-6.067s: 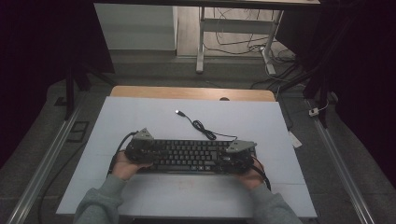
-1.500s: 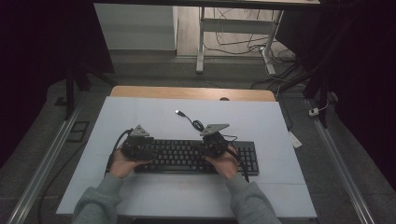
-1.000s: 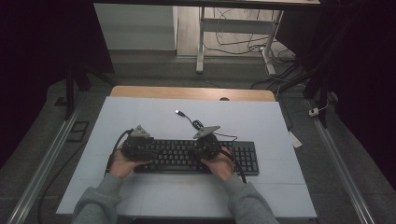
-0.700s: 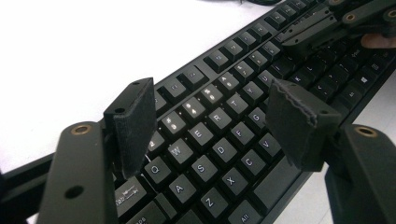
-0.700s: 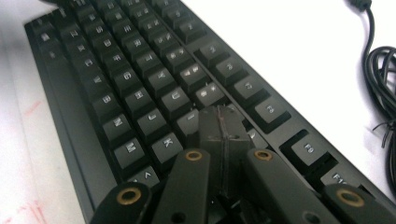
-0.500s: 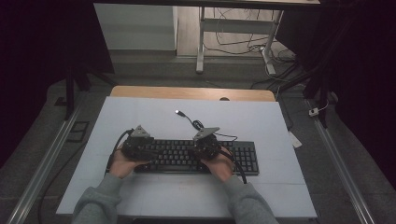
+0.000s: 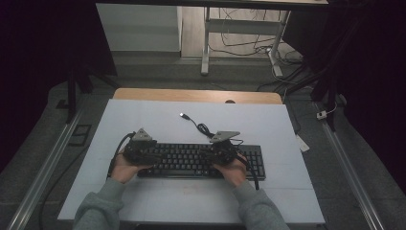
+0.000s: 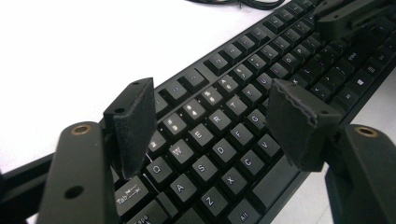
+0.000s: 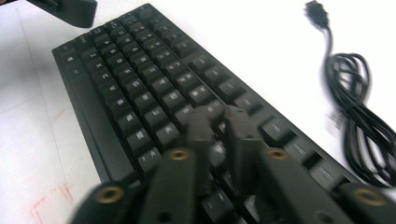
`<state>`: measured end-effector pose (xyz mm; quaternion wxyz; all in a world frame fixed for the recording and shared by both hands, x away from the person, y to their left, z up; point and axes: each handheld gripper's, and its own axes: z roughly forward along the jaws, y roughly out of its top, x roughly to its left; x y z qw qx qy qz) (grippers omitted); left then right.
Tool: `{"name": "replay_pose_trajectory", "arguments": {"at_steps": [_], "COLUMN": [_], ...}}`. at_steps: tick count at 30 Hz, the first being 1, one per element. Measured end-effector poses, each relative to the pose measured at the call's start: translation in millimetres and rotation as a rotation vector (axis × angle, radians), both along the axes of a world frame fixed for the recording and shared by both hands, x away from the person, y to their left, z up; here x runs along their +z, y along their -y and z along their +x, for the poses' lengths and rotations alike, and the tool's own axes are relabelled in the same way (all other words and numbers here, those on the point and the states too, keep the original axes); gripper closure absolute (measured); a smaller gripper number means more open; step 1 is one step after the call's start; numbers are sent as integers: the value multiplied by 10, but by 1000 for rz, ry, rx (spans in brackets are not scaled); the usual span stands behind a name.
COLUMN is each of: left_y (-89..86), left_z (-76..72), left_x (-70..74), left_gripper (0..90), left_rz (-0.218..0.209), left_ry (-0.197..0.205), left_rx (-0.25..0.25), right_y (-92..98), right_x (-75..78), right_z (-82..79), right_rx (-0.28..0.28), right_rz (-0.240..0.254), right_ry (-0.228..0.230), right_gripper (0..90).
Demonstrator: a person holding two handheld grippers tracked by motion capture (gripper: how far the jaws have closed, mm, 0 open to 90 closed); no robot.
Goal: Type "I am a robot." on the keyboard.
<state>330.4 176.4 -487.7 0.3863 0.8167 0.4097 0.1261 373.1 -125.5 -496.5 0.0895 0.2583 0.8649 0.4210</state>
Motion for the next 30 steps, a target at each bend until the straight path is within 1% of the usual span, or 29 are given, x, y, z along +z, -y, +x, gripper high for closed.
{"name": "replay_pose_trajectory", "arguments": {"at_steps": [2,6,8,10,15,17,20,22,26,27,30], "left_y": [-2,-17,-22,-23,-19,-19,-16,-16,-25,-26,-15], "left_z": [1,0,-3,-5,-8,-7,-11,-12,-12,-11,-8], "left_x": [-2,0,3,3,2,2,4,5,5,4,-3], "left_gripper": [332,330,330,330,330,329,329,328,327,327,326], "left_rz": [0,-1,-2,-1,1,2,2,3,4,4,10], "left_ry": [-1,0,-1,-2,-2,-2,-1,-1,-2,-3,-7], "left_rx": [1,6,6,6,2,2,1,0,1,2,2], "right_y": [74,207,288,364,548,616,689,726,774,778,757], "right_x": [12,32,36,43,76,79,70,56,16,5,-5], "right_z": [-26,-75,-113,-156,-221,-250,-299,-340,-394,-396,-386], "right_rx": [-18,-34,-31,-28,-27,-30,-33,-30,-18,-17,-18], "right_rz": [4,12,11,0,26,27,37,39,15,10,16], "right_ry": [11,33,43,60,77,85,81,87,83,86,83], "right_gripper": [725,600,562,538,497,488,478,475,472,472,472]}}
